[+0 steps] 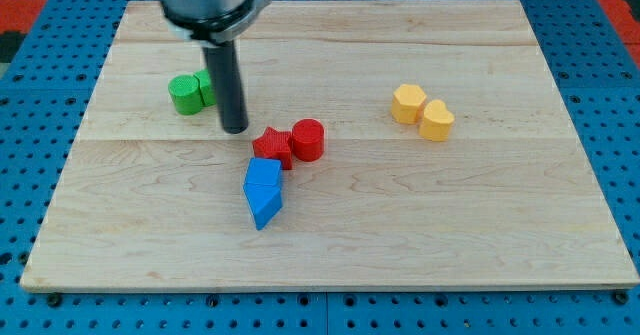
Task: Place the green blocks above the red blocks
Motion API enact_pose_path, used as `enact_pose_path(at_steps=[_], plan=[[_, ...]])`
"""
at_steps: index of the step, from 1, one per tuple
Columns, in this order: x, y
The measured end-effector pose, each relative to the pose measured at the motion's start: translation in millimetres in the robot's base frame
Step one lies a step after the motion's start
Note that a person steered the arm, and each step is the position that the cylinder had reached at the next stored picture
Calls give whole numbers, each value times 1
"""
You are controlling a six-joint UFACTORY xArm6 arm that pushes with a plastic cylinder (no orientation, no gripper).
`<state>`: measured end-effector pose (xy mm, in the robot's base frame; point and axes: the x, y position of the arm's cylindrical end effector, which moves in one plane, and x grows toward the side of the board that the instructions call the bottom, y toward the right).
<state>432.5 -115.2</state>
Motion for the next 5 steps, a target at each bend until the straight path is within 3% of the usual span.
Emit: enact_pose_path(at_steps=[2, 4, 5], plan=[[28, -64], [36, -85], [-2, -79]])
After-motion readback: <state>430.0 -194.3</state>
